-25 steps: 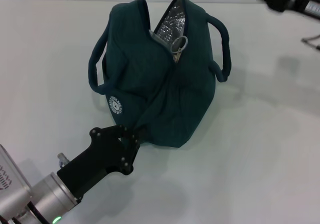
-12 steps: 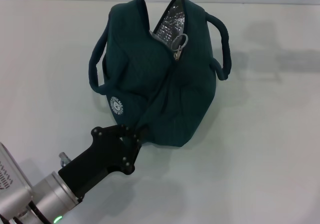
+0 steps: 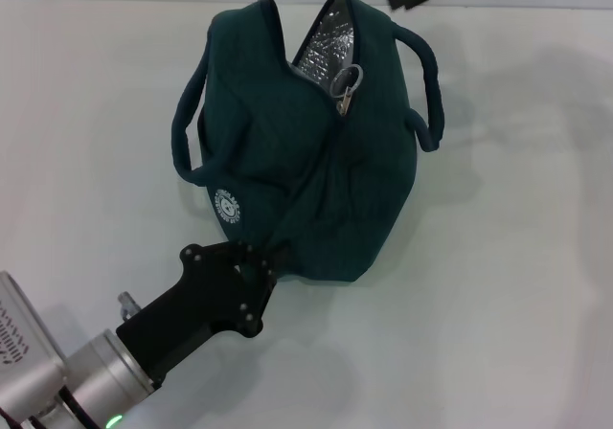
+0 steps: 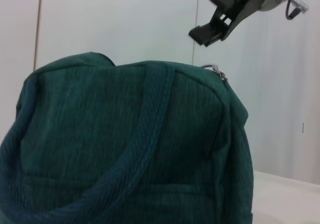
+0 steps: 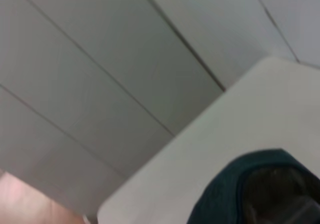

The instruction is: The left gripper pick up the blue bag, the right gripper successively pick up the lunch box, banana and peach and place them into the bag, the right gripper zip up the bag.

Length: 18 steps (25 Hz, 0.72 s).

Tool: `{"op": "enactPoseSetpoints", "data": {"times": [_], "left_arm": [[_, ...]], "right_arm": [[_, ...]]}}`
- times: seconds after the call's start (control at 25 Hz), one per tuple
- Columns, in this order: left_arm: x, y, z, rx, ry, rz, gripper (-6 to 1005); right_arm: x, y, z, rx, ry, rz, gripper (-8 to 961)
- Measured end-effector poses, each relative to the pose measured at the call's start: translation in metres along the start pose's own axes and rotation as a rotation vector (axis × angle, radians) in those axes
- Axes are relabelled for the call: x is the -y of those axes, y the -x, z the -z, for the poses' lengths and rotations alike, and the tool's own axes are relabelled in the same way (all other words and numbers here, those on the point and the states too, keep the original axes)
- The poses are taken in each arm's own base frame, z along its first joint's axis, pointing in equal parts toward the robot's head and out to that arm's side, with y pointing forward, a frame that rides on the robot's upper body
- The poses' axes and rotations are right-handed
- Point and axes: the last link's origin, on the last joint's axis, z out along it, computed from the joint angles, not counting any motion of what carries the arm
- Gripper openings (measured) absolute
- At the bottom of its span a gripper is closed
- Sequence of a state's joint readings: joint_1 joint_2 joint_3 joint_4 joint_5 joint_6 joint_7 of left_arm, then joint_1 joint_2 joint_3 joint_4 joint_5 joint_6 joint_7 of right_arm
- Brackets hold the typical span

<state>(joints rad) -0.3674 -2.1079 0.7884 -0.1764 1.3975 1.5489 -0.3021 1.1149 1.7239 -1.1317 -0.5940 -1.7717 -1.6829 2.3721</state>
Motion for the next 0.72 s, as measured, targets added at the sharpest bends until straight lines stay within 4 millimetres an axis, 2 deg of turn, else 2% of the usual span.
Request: {"op": "enactPoseSetpoints", "data": {"times": [0.4, 0.56, 0.72], "left_arm": [[-0.002, -0.002, -0.007, -0.001, 0.042, -0.008, 42], [-0.002, -0.002, -0.007, -0.001, 0.043, -0.008, 42], [-0.003, -0.002, -0.007, 0.0, 0.046, -0.008, 42]], "right_arm": [[-0.002, 0.009, -0.025, -0.108, -0.051, -0.003, 494], [-0.007, 0.027, -0.028, -0.111, -0.093, -0.062, 492], [-0.016, 0.049, -0.021, -0.117, -0.148, -0.098, 490]]}}
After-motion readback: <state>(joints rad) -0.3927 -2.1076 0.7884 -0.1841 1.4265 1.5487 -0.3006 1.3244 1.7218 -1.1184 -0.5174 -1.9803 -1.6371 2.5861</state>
